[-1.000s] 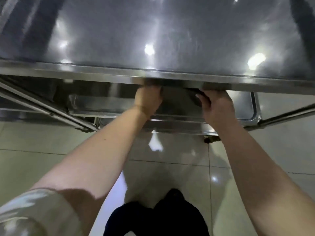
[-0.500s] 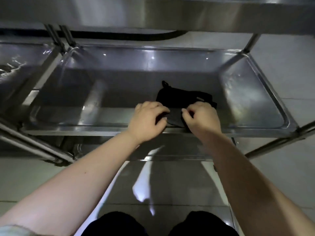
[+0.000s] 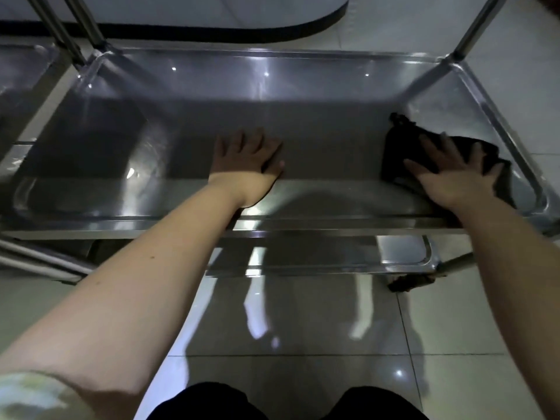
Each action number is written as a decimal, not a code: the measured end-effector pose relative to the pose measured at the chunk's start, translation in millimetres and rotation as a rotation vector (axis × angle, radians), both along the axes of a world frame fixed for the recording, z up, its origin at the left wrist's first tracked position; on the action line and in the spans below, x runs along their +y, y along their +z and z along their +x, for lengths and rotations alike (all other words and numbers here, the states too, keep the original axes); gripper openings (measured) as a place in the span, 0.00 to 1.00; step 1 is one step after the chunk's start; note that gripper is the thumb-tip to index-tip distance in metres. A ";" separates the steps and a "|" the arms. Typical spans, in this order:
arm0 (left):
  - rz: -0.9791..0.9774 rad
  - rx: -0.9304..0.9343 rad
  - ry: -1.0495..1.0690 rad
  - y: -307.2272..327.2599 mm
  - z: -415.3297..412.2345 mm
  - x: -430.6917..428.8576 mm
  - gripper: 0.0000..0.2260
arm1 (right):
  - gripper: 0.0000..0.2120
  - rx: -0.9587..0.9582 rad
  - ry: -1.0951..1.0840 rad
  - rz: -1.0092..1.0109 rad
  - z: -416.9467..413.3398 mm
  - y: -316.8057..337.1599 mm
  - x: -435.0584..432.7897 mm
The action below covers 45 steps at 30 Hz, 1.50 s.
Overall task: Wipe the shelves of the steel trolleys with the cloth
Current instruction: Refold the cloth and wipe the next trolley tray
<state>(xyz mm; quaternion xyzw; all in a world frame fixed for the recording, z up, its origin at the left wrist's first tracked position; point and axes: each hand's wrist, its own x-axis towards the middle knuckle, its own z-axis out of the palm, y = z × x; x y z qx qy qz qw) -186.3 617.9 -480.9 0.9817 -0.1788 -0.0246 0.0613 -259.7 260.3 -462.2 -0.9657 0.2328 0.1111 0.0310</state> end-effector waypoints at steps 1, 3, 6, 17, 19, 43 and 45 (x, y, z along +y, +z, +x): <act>0.005 -0.008 -0.004 0.1 -1.0 -3.3 0.25 | 0.37 0.015 -0.055 0.005 0.6 1.4 -10.1; 0.007 -0.016 -0.006 0.1 -2.0 -7.8 0.25 | 0.36 0.010 -0.140 0.014 9.8 2.2 -1.1; 0.009 -0.001 0.000 1.5 -0.5 -8.7 0.24 | 0.35 -0.067 -0.037 0.032 36.1 -0.5 65.4; 0.003 0.060 0.027 8.1 2.7 11.6 0.22 | 0.36 -0.107 0.264 0.026 1.3 -3.4 53.3; 0.021 0.047 0.013 8.6 0.6 8.1 0.22 | 0.38 -0.062 0.104 0.043 -17.6 -0.2 -4.0; 0.020 0.067 -0.011 11.4 -22.2 -84.1 0.22 | 0.35 -0.107 0.325 0.097 -28.5 -3.2 57.2; 0.018 0.058 -0.013 10.8 -22.6 -84.6 0.22 | 0.36 -0.116 0.280 0.093 -34.9 -2.3 17.0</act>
